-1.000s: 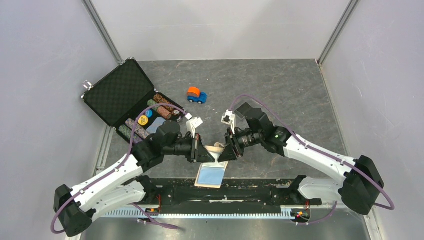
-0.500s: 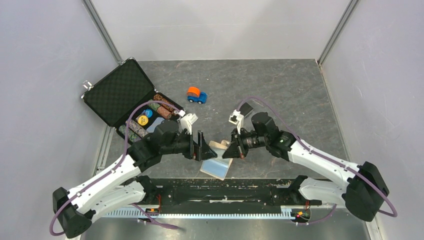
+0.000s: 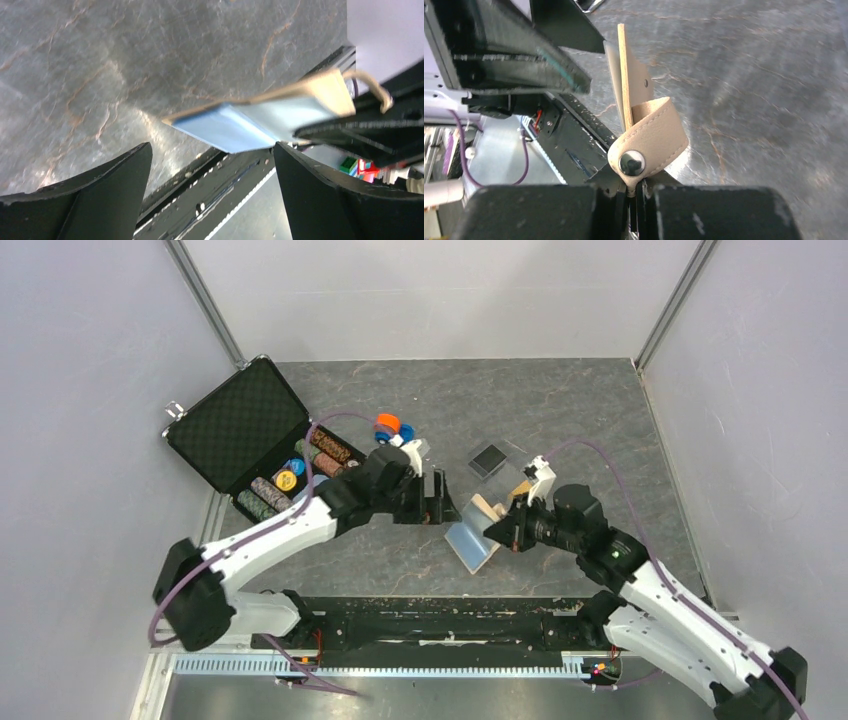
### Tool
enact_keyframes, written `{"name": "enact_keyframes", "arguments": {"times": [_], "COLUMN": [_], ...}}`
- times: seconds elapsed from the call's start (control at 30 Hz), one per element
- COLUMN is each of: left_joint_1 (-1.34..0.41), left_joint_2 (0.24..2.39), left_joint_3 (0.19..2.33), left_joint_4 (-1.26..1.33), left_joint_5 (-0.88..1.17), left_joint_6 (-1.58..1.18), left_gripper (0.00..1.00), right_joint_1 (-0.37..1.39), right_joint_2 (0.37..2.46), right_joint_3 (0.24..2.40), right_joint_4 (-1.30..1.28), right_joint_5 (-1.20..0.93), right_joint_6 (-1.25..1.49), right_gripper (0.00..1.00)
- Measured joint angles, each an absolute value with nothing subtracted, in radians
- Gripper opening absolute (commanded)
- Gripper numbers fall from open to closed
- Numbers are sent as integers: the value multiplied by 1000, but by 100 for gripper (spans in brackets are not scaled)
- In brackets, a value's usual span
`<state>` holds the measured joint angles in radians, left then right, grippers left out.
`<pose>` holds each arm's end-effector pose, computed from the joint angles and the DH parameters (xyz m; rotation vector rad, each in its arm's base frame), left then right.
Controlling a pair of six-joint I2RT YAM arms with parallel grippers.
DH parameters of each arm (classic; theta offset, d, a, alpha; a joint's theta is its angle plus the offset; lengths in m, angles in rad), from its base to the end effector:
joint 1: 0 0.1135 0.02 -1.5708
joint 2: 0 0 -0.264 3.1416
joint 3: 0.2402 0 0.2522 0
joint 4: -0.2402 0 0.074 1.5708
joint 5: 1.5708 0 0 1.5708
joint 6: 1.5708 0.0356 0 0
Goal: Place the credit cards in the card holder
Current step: Move the storage box to the center of the board.
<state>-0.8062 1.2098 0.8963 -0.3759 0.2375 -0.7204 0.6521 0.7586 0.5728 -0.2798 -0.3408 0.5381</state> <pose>0.1754 -0.1949 0.2729 0.2446 2.4600 -1.0176 0.1329 0.1165 0.2605 -0.3544 2.1588 1.0621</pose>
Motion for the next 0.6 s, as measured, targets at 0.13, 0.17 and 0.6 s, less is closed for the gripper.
{"name": "enact_keyframes", "arguments": {"times": [0.13,0.17,0.6], "left_joint_1": [-806,-806,-858], "left_joint_2": [1385,1436,1893], "left_joint_3": [1004,1040,1497], "left_joint_4": [-342,-335,-382], "left_joint_5": [239,238,170], "left_joint_6": [-747,-760,-850], "left_gripper": [96,95,90], "right_joint_1": [652,652,651], "right_joint_2": [637,608,440], "right_joint_3": [541,539,539], "right_joint_4": [-379,-408,-685], "right_joint_5": [-250,-228,-100], "right_joint_6": [586,597,661], "right_gripper": [0,0,0]}}
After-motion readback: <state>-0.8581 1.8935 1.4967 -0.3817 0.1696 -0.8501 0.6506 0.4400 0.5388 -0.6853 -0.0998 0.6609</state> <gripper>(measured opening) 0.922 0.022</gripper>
